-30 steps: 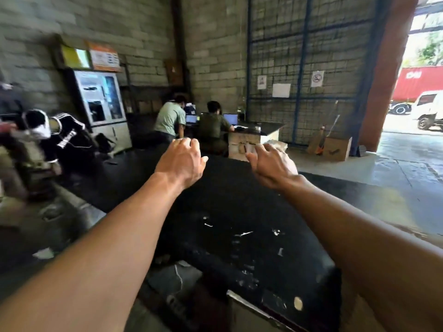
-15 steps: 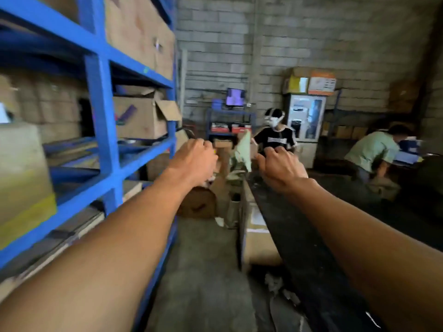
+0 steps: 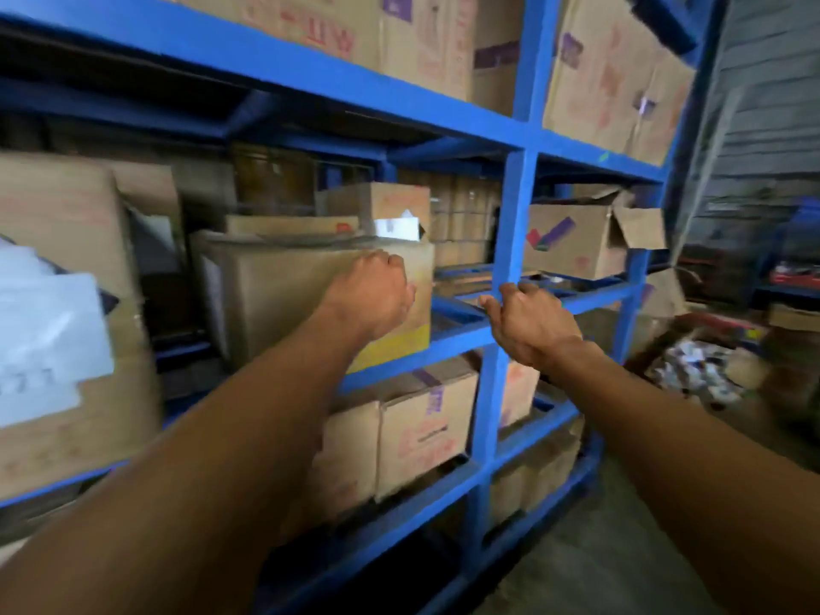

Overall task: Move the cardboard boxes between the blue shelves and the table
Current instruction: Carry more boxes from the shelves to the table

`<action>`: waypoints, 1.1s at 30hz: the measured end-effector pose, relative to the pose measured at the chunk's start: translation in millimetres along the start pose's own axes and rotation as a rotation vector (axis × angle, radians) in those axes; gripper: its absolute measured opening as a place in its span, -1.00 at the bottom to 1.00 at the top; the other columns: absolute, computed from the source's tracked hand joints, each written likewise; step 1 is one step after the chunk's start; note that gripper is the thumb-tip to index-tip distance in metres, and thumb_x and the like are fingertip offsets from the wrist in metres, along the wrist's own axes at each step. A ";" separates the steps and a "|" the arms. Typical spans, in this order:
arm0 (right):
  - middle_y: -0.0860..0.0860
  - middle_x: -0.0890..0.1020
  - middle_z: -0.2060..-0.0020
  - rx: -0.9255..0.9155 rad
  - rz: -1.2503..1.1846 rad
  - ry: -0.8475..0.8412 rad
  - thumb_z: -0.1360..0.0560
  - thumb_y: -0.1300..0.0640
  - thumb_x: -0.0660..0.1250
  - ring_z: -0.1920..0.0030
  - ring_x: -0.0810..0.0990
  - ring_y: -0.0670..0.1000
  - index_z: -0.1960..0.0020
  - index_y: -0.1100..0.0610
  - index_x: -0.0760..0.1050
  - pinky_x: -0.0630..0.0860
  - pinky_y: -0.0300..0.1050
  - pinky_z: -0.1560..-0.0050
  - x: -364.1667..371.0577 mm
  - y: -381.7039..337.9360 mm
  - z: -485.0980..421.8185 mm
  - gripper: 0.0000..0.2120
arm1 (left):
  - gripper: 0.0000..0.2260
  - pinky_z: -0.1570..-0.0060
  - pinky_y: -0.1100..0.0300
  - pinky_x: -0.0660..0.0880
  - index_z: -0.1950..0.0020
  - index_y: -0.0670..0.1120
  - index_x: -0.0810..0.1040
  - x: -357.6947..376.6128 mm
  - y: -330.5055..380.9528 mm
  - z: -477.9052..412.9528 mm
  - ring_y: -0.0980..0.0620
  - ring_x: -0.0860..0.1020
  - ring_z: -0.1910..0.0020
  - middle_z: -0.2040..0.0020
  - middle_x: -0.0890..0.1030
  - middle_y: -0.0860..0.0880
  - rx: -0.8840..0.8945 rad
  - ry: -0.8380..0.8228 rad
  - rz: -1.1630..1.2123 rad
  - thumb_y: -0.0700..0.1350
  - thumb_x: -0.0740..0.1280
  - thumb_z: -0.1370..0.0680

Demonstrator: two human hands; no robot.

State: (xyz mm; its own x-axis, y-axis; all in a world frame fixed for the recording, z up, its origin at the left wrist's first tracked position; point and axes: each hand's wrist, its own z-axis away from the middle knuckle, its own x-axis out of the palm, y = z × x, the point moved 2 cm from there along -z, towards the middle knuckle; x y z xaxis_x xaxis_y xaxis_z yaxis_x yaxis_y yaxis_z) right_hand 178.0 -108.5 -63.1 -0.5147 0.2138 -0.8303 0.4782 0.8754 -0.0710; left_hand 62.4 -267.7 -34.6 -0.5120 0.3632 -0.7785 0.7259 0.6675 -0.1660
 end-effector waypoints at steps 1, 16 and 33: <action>0.30 0.53 -0.16 -0.020 -0.031 -0.005 -0.66 -0.09 0.02 -0.19 0.50 0.32 -0.21 0.24 0.47 0.41 0.10 -0.15 4.2 -16.2 -6.5 -0.55 | -0.59 -0.13 0.00 0.39 -0.28 -0.24 0.42 -5.6 -16.7 6.7 -0.22 0.47 -0.21 -0.22 0.51 -0.26 -0.034 -0.001 -0.013 0.05 0.09 -0.65; 0.20 0.46 -0.22 -0.281 -0.156 -0.050 -0.64 -0.14 0.04 -0.18 0.49 0.27 -0.37 0.14 0.32 0.43 0.08 -0.11 37.5 -149.5 -64.1 -0.55 | -0.36 -0.24 -0.16 0.40 -0.49 0.02 0.19 7.9 -158.0 33.7 -0.23 0.36 -0.34 -0.39 0.34 -0.19 -0.290 -0.172 -0.022 -0.12 0.42 -0.49; 0.01 0.45 -0.29 -0.045 -0.658 -0.208 -0.41 0.09 0.47 -0.28 0.43 0.08 -0.56 -0.14 0.01 0.37 -0.09 -0.13 43.2 -59.8 -79.5 -0.11 | -0.16 -0.16 -0.11 0.38 -0.59 0.04 -0.13 21.0 -41.2 -47.3 -0.24 0.49 -0.16 -0.18 0.55 -0.19 -0.006 -0.018 0.275 -0.32 0.27 -0.46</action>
State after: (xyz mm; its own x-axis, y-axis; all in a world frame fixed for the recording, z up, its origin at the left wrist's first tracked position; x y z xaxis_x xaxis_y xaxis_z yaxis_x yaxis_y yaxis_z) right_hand 70.6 -117.2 -50.7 -0.5381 -0.4517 -0.7117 0.0810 0.8127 -0.5770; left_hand 0.0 -256.8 -15.5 -0.2878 0.5194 -0.8046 0.8338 0.5492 0.0562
